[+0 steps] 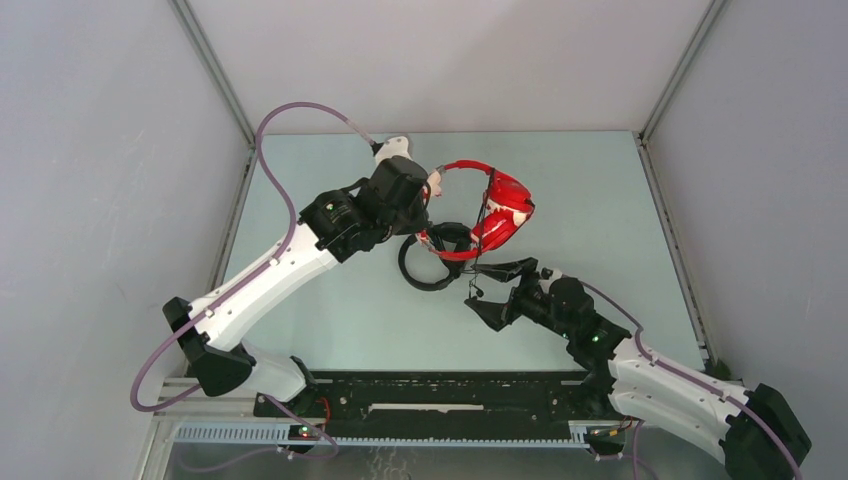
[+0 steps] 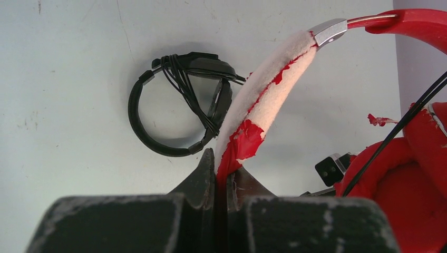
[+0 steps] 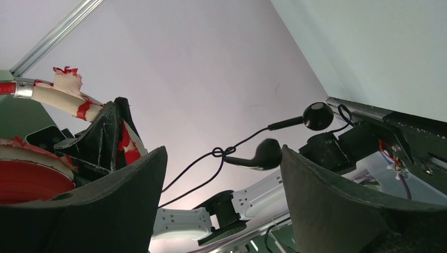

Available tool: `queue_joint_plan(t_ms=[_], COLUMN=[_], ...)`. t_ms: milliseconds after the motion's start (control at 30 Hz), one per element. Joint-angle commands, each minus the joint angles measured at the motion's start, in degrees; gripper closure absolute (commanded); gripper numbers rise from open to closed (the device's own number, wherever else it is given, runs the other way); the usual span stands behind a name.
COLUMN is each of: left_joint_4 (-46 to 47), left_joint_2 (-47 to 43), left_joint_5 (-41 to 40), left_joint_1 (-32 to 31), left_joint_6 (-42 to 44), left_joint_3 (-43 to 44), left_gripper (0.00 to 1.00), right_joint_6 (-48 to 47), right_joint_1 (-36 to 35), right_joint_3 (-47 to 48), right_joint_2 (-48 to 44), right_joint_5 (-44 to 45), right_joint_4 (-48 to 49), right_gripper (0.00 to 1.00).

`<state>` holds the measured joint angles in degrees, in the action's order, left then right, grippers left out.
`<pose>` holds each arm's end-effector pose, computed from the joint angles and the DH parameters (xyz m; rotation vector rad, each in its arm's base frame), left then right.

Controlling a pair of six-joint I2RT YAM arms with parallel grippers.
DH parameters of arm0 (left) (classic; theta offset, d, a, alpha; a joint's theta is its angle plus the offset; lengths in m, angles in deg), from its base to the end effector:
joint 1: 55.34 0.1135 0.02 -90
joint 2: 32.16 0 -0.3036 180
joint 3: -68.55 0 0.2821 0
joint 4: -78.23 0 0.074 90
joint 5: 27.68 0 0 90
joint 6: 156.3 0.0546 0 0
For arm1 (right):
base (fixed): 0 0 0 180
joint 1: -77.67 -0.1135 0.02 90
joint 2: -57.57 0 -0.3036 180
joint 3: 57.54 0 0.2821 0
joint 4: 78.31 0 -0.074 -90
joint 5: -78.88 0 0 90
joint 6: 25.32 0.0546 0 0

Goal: Wrap the headphones

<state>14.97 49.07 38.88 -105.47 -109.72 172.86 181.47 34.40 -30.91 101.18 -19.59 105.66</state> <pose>0.2270 -0.2378 0.4441 -0.0839 2.2381 -0.4376 0.1363 0.1393 0.2117 1.3100 1.9874 1.8917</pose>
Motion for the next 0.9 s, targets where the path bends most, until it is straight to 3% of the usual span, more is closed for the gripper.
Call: queue_joint_plan(t_ms=[0, 100, 200, 300, 433, 567, 767, 867], left_joint_4=[5.9, 6.3, 6.4, 6.4, 6.4, 6.4, 6.4, 6.5], left_joint_2=[-2.0, -2.1, -2.2, -2.3, -2.6, -2.8, -3.2, -3.7], left_joint_5=[-0.6, -0.4, -0.3, -0.4, -0.4, -0.2, 0.0, 0.2], left_joint_1=[-0.4, -0.6, -0.8, -0.9, -0.9, -1.0, -1.1, -1.1], left_joint_6=[-0.6, -0.6, -0.5, -0.5, -0.5, -0.5, -0.4, -0.3], left_joint_3=[-0.1, -0.1, -0.2, -0.3, -0.6, -0.7, -1.0, -1.1], left_gripper=[1.0, 1.0, 1.0, 1.0, 1.0, 1.0, 1.0, 1.0], right_joint_6=[13.5, 13.7, 13.8, 13.9, 13.8, 13.5, 12.9, 12.2], right_joint_1=[-0.8, -0.9, -0.9, -0.9, -0.9, -0.7, -0.2, 0.1], right_joint_3=[1.6, 1.7, 1.6, 1.6, 1.6, 1.6, 1.5, 1.5], right_joint_2=[0.2, 0.9, 1.9, 2.3, 1.9, 1.4, 1.6, 1.2], right_joint_5=[2.0, 2.2, 2.2, 2.3, 2.6, 3.2, 3.0, 3.3], right_joint_4=[0.8, 2.4, 4.1, 4.4, 3.5, 2.2, 1.9, 0.7], right_gripper=[0.15, 0.15, 0.22, 0.36, 0.62, 0.79, 1.0, 1.0])
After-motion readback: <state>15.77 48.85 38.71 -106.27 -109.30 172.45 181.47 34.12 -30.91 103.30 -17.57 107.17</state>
